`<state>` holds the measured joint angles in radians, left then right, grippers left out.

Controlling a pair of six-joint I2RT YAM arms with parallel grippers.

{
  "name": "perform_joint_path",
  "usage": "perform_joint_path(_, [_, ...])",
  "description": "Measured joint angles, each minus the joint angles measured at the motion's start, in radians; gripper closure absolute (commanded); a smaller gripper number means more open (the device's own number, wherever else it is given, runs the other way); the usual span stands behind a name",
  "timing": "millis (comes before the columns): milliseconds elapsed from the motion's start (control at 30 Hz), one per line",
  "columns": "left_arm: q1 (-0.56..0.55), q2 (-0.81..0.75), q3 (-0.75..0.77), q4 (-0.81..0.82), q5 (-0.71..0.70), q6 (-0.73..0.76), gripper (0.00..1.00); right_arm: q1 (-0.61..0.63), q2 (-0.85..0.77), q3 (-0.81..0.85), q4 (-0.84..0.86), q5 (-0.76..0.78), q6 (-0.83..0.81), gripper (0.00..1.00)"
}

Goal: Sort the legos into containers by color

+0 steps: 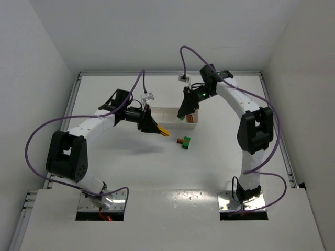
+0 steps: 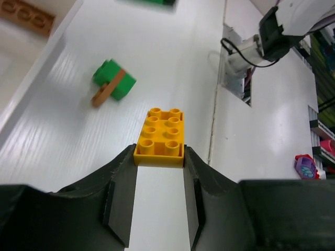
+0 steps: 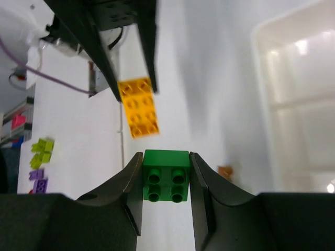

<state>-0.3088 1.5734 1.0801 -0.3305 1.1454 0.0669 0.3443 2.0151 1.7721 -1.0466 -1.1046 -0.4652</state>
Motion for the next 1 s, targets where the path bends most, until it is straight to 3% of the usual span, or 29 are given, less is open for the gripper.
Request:
perform_joint_path(133, [0.041, -0.052, -0.063, -0.051, -0.043, 0.040, 1.00, -0.092, 0.000, 0.006, 0.031, 0.025, 0.031, 1.00])
perform_joint_path(267, [0.056, -0.080, -0.074, -0.064, -0.146, 0.038, 1.00, -0.103, 0.000, 0.011, 0.117, 0.066, 0.111, 1.00])
perform_joint_path(500, [0.063, -0.029, 0.104, -0.018, -0.550, -0.111, 1.00, -0.032, -0.005, -0.143, 0.479, 0.256, 0.362, 1.00])
perform_joint_path(667, [0.063, 0.037, 0.216, 0.015, -0.763, -0.209, 1.00, 0.014, -0.004, -0.216, 0.623, 0.452, 0.480, 1.00])
perform_joint_path(833, [0.041, 0.105, 0.249, 0.013, -0.866, -0.233, 1.00, 0.033, -0.003, -0.264, 0.754, 0.565, 0.545, 1.00])
perform_joint_path(1000, [0.013, 0.166, 0.252, -0.003, -0.880, -0.238, 1.00, 0.038, 0.023, -0.262, 0.810, 0.610, 0.568, 1.00])
